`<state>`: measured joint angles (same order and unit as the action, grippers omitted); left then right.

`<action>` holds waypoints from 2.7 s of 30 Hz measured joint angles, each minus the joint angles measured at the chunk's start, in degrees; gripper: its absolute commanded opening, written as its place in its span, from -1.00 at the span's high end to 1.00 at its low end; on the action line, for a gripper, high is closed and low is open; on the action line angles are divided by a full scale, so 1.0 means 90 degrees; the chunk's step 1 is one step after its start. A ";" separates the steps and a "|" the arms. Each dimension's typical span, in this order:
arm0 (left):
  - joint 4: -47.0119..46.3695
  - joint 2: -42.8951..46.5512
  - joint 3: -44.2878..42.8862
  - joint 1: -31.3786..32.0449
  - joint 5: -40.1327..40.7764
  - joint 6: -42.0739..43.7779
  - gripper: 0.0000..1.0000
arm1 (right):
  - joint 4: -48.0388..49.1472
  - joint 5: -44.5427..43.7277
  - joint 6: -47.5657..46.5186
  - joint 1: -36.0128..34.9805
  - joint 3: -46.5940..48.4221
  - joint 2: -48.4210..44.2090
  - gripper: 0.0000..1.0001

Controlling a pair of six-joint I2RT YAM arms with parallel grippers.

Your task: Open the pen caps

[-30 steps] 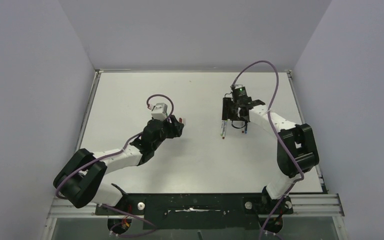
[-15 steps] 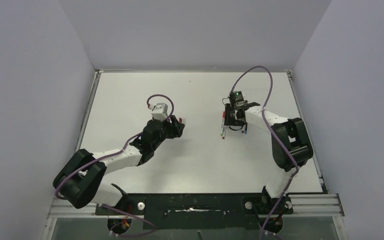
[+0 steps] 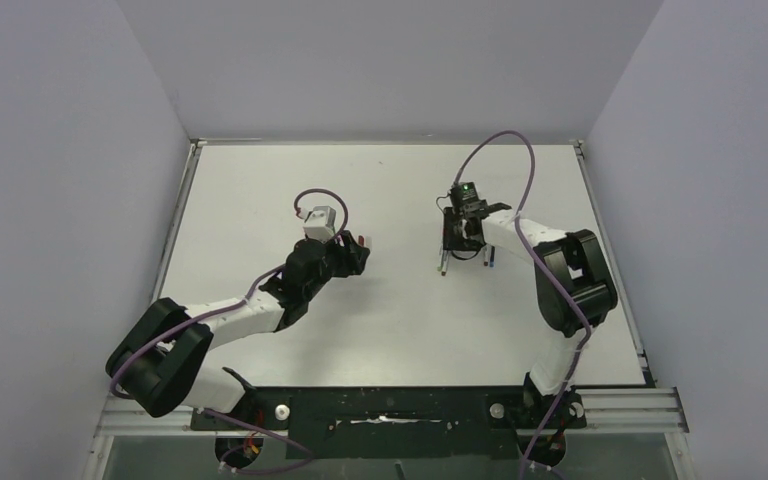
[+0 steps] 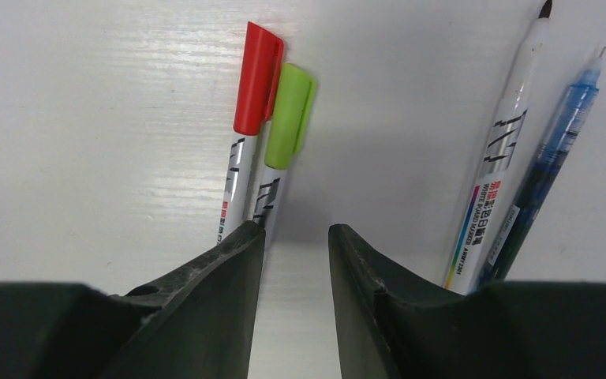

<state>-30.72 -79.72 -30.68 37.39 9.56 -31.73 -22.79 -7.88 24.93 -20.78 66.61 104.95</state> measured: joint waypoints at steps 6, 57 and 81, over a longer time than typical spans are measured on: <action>0.0000 0.0002 0.0000 0.0000 -0.0007 0.0000 -0.08 | -0.0017 -0.0126 0.0044 -0.0121 0.0172 0.0146 0.26; -0.0002 0.0002 0.0000 0.0000 -0.0092 -0.0017 -0.09 | 0.0248 -0.0505 0.0104 -0.0328 -0.0308 0.0005 1.00; -0.0301 0.0075 0.0185 0.0000 -0.0277 -0.0066 -0.53 | 0.0194 0.1666 -0.0707 -0.0452 -0.1209 -0.3891 1.00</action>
<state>-33.43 -79.05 -29.02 37.39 7.07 -32.32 -21.04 7.11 18.57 -24.84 55.72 69.93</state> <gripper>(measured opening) 0.763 0.104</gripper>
